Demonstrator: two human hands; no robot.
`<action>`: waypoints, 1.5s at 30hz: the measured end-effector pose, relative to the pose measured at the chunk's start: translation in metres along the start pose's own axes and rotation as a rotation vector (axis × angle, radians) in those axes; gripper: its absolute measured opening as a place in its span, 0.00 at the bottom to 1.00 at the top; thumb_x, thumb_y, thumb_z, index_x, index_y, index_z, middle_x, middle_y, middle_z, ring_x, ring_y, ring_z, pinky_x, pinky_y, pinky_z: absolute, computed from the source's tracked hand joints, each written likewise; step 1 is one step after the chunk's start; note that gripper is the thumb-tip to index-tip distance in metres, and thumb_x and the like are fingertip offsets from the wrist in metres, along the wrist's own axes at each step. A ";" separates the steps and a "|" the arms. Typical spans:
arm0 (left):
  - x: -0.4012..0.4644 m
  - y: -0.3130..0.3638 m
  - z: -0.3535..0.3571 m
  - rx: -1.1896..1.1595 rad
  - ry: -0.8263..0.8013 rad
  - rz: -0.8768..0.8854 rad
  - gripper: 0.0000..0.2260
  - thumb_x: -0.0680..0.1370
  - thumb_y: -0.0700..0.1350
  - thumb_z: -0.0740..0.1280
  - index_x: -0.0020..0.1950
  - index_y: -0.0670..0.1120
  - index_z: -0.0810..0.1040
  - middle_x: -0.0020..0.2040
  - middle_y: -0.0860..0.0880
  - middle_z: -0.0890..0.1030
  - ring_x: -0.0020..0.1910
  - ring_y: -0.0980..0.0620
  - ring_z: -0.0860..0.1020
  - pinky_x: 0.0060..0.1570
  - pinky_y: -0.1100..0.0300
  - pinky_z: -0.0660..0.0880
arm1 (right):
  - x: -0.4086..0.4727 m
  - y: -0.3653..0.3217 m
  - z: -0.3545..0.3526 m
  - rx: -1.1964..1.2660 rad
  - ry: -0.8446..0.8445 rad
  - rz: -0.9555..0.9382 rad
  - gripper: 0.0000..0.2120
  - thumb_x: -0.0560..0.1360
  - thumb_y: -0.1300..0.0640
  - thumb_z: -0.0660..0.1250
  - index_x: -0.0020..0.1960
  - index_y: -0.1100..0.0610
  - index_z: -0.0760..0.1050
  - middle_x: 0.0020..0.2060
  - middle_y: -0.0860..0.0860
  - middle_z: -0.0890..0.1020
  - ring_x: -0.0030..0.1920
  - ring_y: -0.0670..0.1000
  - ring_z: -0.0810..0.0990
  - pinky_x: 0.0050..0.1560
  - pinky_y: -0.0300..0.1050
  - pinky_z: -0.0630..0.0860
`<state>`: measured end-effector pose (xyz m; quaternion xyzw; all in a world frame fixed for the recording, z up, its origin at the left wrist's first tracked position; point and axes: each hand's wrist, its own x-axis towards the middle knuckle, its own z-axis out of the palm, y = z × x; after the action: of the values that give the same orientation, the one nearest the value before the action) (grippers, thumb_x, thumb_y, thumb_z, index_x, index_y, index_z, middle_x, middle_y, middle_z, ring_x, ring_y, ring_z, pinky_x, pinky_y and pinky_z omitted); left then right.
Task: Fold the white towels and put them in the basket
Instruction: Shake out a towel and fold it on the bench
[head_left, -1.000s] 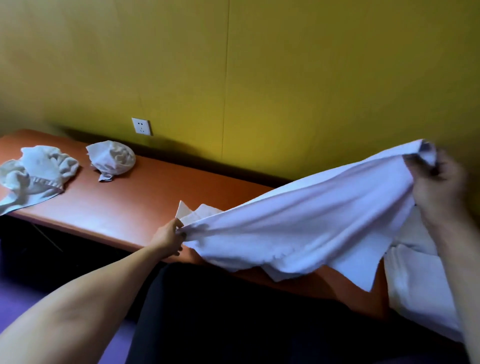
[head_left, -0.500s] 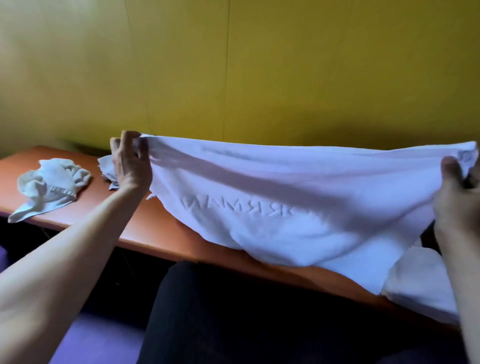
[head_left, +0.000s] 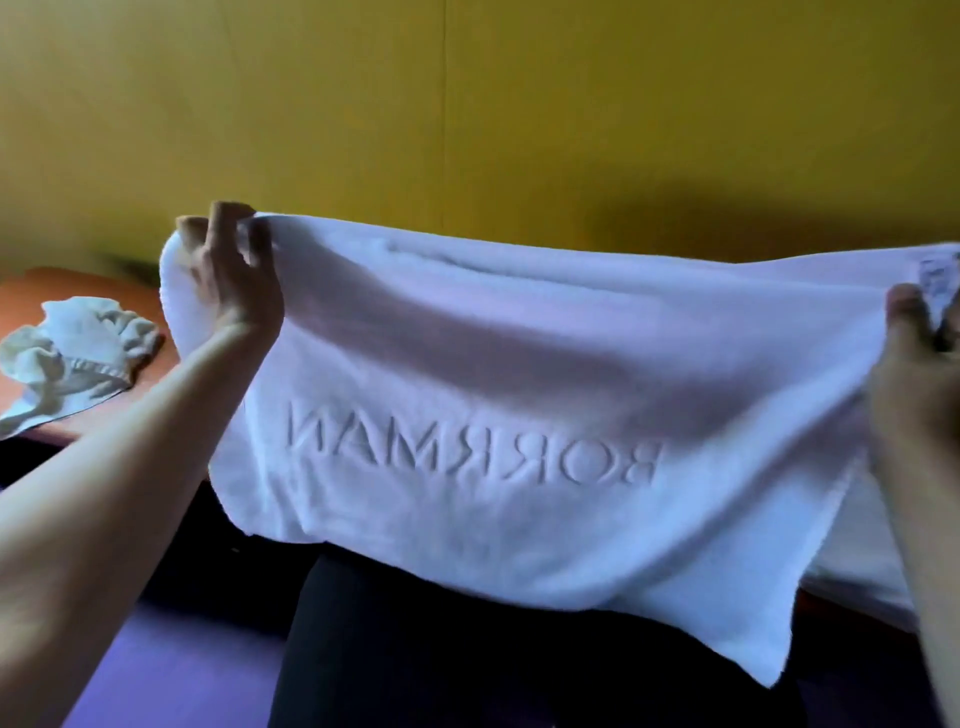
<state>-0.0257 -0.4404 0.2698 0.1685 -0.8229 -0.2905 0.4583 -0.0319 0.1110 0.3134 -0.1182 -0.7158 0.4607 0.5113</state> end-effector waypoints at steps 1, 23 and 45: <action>-0.001 -0.004 0.014 0.016 -0.033 -0.031 0.12 0.82 0.54 0.59 0.60 0.53 0.77 0.60 0.42 0.75 0.57 0.42 0.74 0.54 0.51 0.67 | -0.052 0.032 -0.020 -0.019 -0.032 0.048 0.19 0.79 0.39 0.64 0.50 0.55 0.80 0.50 0.69 0.80 0.47 0.57 0.80 0.50 0.62 0.72; -0.048 -0.098 0.386 0.191 -0.494 -0.010 0.10 0.81 0.50 0.63 0.58 0.47 0.77 0.59 0.36 0.72 0.55 0.34 0.72 0.56 0.44 0.68 | -0.040 0.334 0.123 -0.467 -0.232 0.211 0.18 0.78 0.48 0.66 0.40 0.63 0.75 0.33 0.57 0.72 0.38 0.53 0.70 0.39 0.42 0.60; -0.248 -0.071 0.293 0.430 -0.967 0.280 0.28 0.80 0.58 0.51 0.78 0.51 0.64 0.77 0.39 0.65 0.76 0.35 0.63 0.74 0.39 0.56 | -0.113 0.364 0.037 -0.930 -0.687 0.291 0.11 0.77 0.50 0.63 0.51 0.57 0.74 0.47 0.63 0.81 0.50 0.65 0.80 0.47 0.54 0.75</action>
<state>-0.1449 -0.2659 -0.0581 -0.0058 -0.9952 -0.0963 0.0173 -0.1219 0.2177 -0.0429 -0.2710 -0.9433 0.1760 0.0765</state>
